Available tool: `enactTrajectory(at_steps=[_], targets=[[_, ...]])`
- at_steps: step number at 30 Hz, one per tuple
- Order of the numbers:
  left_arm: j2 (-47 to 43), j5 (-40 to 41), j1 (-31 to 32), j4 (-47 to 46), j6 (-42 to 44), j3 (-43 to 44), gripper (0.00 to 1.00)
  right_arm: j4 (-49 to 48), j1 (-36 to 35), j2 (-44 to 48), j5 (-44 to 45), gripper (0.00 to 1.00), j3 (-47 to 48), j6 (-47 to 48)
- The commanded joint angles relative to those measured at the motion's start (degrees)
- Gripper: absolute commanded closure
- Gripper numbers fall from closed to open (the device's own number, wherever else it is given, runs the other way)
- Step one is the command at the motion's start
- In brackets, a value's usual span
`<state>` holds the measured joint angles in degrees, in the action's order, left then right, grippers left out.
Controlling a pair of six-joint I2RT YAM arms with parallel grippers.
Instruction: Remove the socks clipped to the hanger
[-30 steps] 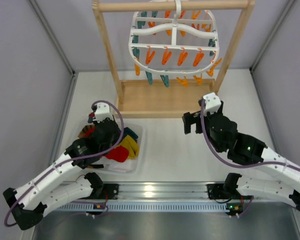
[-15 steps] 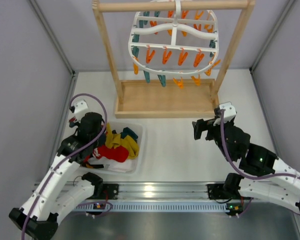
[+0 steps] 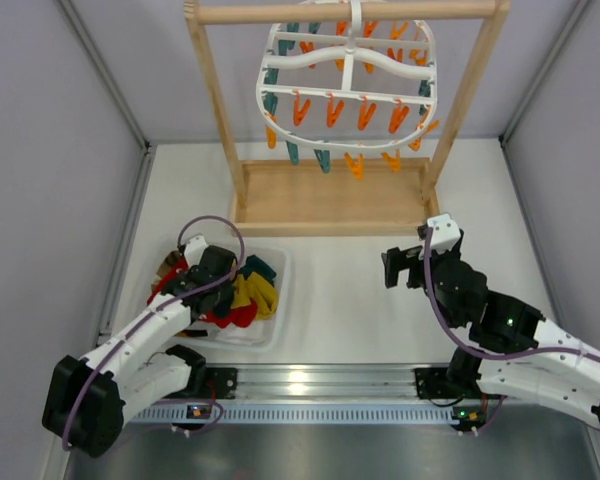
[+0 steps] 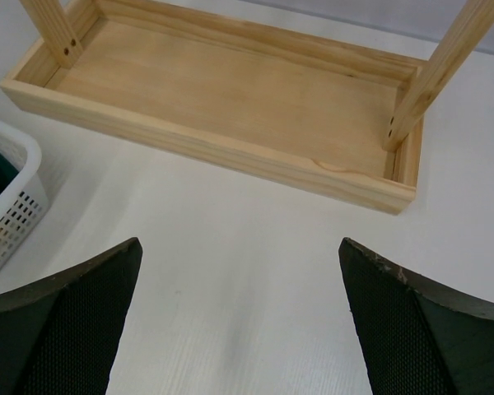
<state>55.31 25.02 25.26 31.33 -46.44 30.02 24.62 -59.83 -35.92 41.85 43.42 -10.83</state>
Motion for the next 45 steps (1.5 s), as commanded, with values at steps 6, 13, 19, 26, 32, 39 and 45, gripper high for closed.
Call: enactTrajectory(at_steps=[6, 13, 19, 26, 32, 39, 45], targets=[[-2.2, 0.5, -0.2, -6.1, -8.1, -4.8, 0.87, -2.7, 0.5, 0.5, -2.2, 0.01, -1.9, -1.8], [-11.1, 0.6, -0.3, -5.6, -8.8, -5.1, 0.52, -2.3, 0.5, 1.5, -1.8, 0.01, -1.7, -1.9], [-15.3, 4.8, -0.2, -1.8, -8.6, -2.5, 0.34, -1.2, 0.5, 2.2, -1.2, 0.01, -1.2, -2.2], [-22.2, 6.7, -0.2, 2.1, -5.4, 1.9, 0.14, -1.0, 0.5, 1.5, -0.4, 0.01, -0.7, -1.8], [-25.7, 7.1, -0.2, 9.5, -3.0, 6.5, 0.09, -0.9, 0.6, -0.1, 0.7, 0.00, 0.4, -1.6], [-31.5, 6.9, -0.2, 12.2, 1.9, 14.4, 0.04, -0.8, 0.6, -1.3, 0.7, 0.01, 1.8, -1.6], [-19.1, -4.0, -0.3, 13.0, 24.8, 28.5, 0.01, 4.9, 0.7, -0.4, 4.8, 0.01, 4.5, -5.5]])
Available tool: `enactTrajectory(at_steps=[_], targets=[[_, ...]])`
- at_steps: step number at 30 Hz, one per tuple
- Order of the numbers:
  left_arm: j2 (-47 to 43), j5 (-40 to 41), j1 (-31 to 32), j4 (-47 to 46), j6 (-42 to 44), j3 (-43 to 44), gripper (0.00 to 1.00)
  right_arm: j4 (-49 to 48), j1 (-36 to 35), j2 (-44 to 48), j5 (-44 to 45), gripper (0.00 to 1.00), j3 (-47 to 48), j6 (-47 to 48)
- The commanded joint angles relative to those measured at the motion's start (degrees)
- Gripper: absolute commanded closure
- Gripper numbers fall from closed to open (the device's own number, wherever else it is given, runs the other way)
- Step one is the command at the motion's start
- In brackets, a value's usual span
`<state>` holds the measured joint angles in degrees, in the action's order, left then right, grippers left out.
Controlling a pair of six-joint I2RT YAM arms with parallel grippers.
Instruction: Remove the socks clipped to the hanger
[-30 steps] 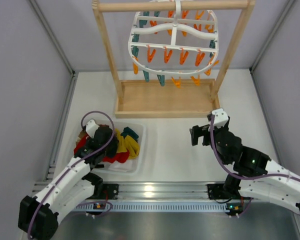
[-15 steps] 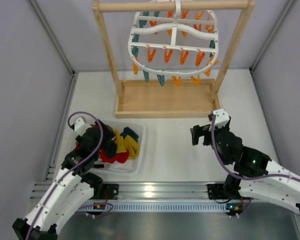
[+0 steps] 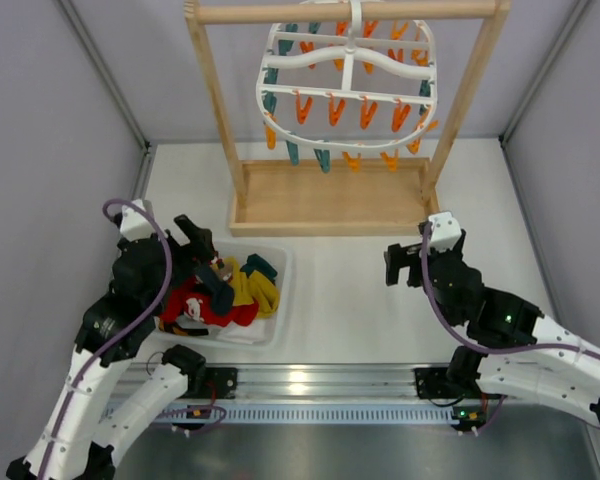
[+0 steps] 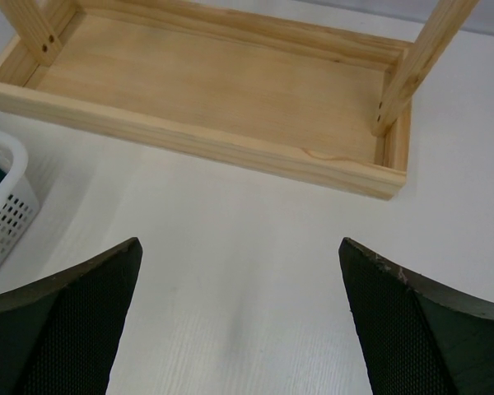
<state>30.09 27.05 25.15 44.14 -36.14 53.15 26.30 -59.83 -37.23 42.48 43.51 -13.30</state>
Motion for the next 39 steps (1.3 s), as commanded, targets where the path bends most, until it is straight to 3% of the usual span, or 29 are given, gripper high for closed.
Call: enactTrajectory(at_steps=[1, 4, 7, 8, 11, 13, 21, 26, 39], targets=[[6.7, -4.6, -0.2, -0.1, 18.1, 6.4, 0.01, 5.3, 0.9, 1.1, 8.6, 0.01, 6.0, -5.1], [5.9, -1.0, -0.1, -4.2, 23.0, 3.0, 0.01, 11.5, 2.8, 2.0, 9.5, 0.01, 8.5, -6.6], [2.9, -8.0, -0.5, -11.8, 24.0, -2.0, 0.01, 12.9, 8.0, 3.6, 3.6, 0.01, 9.0, -5.1], [2.3, -13.5, -1.9, -11.9, 24.0, -2.0, 0.01, 12.9, 12.4, 3.7, 2.1, 0.01, 8.8, -4.2], [-1.6, -15.3, -11.2, -13.7, 23.3, -3.7, 0.01, 14.6, 21.6, 2.6, -3.1, 0.01, 9.7, -1.4], [-3.5, -15.4, -13.4, -13.8, 23.4, -5.1, 0.01, 17.8, 23.8, 1.6, -2.9, 0.00, 10.9, -2.0], [-6.2, -14.9, -14.2, -14.3, 25.7, -9.6, 0.01, 17.8, 24.1, 9.0, 3.0, 0.01, 9.0, 0.6], [-7.3, -16.0, -14.2, -14.3, 25.3, -10.1, 0.01, 15.3, 24.1, 15.9, -1.8, 0.01, 5.5, 2.3], [-9.2, -14.0, -14.1, -14.3, 24.6, -11.0, 0.01, 14.5, 24.1, 15.1, -3.0, 0.01, 1.8, 0.3]])
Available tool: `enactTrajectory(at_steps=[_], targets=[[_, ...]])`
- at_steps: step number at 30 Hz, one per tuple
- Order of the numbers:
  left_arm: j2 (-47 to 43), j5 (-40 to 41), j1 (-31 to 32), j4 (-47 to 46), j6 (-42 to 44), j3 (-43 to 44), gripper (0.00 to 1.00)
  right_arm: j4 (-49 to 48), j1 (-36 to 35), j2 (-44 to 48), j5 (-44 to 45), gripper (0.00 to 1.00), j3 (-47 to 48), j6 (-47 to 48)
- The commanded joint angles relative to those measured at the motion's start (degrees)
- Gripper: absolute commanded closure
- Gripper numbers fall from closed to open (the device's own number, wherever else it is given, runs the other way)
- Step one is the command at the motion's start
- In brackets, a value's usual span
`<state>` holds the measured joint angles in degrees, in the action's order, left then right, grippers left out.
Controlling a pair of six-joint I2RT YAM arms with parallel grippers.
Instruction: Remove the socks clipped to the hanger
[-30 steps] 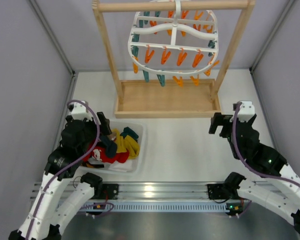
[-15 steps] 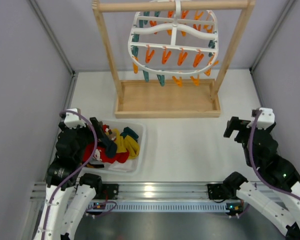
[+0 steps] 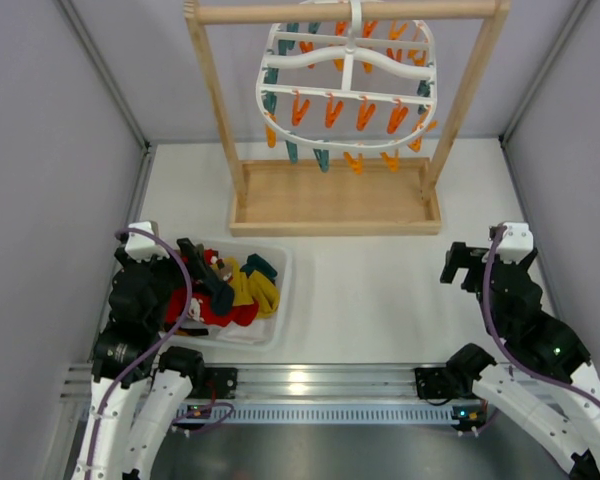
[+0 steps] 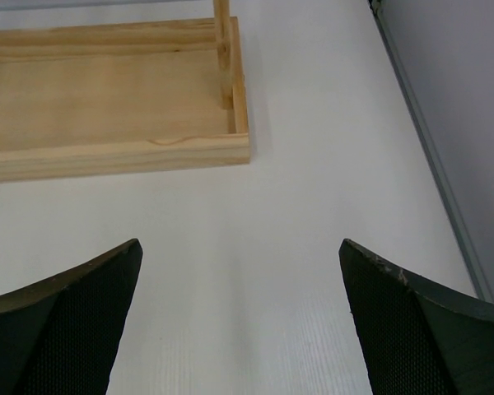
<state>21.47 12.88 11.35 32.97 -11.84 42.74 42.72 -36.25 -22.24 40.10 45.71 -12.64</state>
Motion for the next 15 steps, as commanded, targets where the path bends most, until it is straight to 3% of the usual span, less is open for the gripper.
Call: enactTrajectory(at_steps=[1, 15], targets=[[-0.6, 0.2, -0.3, -3.3, 0.3, -0.6, 0.01, -2.2, 0.5, 0.3, -0.6, 0.01, -0.5, -0.4], [-0.6, -0.1, -0.2, -3.2, 0.1, -0.6, 0.01, -4.3, 0.5, 3.9, -2.7, 0.00, -3.3, 0.0]])
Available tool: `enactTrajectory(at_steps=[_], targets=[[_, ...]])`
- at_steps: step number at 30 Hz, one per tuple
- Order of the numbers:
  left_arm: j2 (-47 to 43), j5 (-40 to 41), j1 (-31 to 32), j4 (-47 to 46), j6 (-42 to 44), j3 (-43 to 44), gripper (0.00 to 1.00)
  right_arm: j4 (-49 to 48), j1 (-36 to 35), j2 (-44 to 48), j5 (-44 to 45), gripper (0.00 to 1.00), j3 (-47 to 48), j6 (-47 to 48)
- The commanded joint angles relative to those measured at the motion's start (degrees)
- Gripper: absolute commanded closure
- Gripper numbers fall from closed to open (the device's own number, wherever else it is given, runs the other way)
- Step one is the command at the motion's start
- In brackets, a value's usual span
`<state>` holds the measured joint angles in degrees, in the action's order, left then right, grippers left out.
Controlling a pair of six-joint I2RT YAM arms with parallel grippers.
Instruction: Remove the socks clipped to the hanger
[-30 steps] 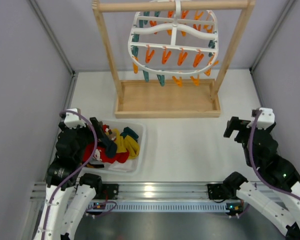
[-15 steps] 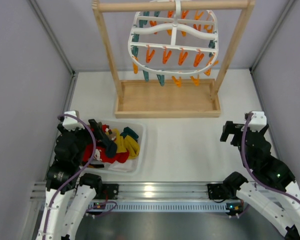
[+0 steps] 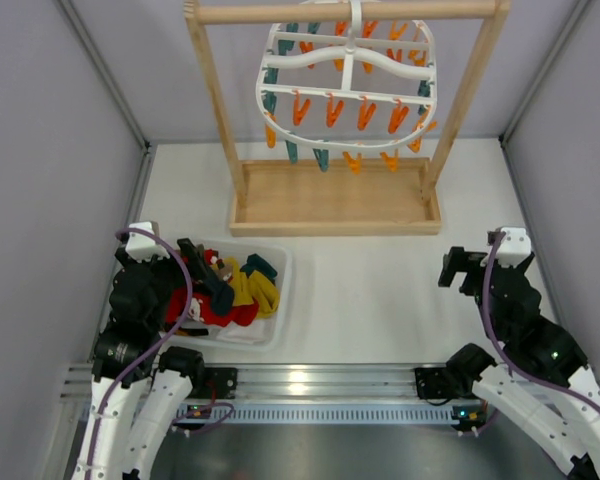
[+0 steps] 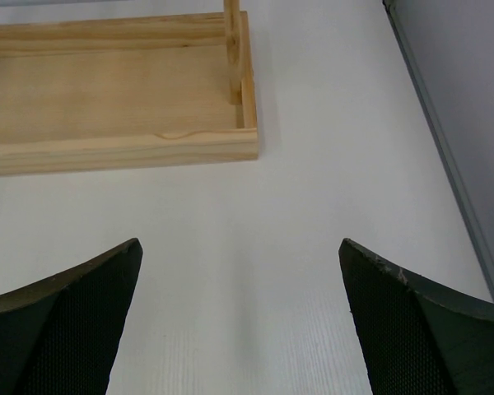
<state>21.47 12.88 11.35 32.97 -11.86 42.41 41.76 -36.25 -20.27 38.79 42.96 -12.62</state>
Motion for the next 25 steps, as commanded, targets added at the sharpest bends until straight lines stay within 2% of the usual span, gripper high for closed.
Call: enactTrajectory(at_steps=[1, 10, 25], targets=[[-0.6, 0.1, -0.2, -3.2, 0.2, -0.3, 0.01, -3.6, 0.5, 2.4, -1.4, 0.01, -0.8, 0.1], [-0.6, 0.2, 0.2, -3.2, 0.0, -0.5, 0.01, -4.5, 0.5, 7.5, -1.3, 0.00, -1.9, -0.6], [-1.7, 2.1, 1.4, -3.2, 0.1, -0.9, 0.01, -4.2, 0.5, 6.7, -1.3, 0.00, -1.9, -0.9]])
